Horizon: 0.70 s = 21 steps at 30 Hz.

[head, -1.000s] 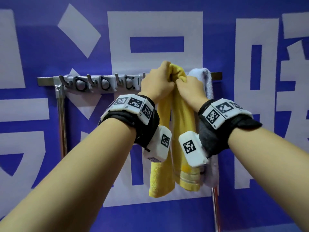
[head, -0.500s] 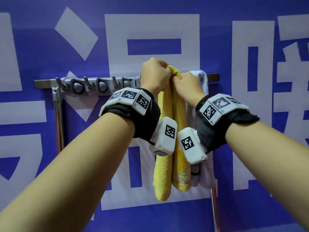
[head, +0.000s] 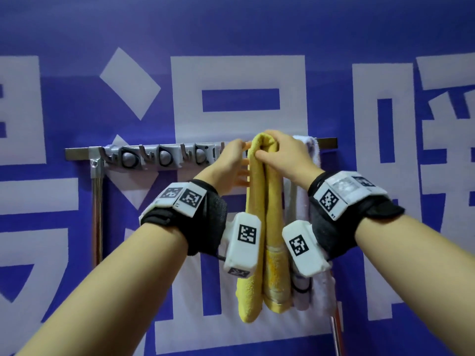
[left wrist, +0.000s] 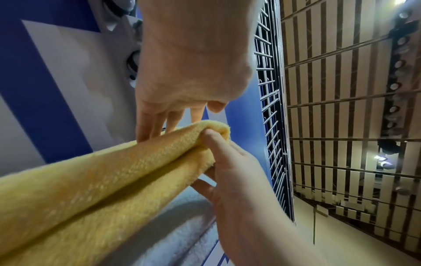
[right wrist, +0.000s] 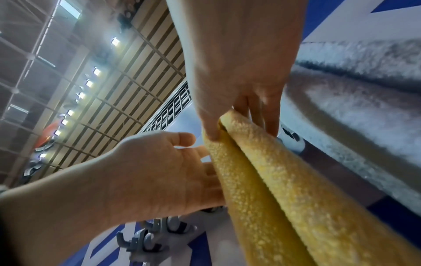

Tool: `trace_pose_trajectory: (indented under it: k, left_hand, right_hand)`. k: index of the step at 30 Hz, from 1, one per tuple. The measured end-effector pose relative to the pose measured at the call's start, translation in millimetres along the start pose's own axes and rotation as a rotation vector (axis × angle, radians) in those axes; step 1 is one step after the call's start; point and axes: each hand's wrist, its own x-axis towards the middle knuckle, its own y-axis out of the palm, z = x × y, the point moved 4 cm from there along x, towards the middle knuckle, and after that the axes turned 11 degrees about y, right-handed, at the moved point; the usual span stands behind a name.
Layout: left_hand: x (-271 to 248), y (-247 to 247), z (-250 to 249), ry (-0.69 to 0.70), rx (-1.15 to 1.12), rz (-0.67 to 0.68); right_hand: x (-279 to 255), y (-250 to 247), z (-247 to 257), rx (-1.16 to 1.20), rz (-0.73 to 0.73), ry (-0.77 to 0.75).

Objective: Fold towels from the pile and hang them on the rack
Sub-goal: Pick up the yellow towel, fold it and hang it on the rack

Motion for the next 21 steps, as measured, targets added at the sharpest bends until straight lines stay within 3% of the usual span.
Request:
trace_pose_trajectory:
  k: [4,11,15,21]
  left_hand:
    - [-2,2,0,0.006,-0.021,0.054]
    - [-5,8,9,-0.023,-0.028,0.028]
    - [-19,17,41,-0.131,-0.042,-0.021]
    - [-59,59,97,-0.143,-0.183,0.079]
  right_hand:
    - [8,-3,0,-0.016,-0.116,-0.024]
    - [11,-8,-3,0.034,-0.165,0.086]
    - [0,11,-24,0.279,-0.026,0.196]
    - [-57,48,-57,0.841,0.307,0.473]
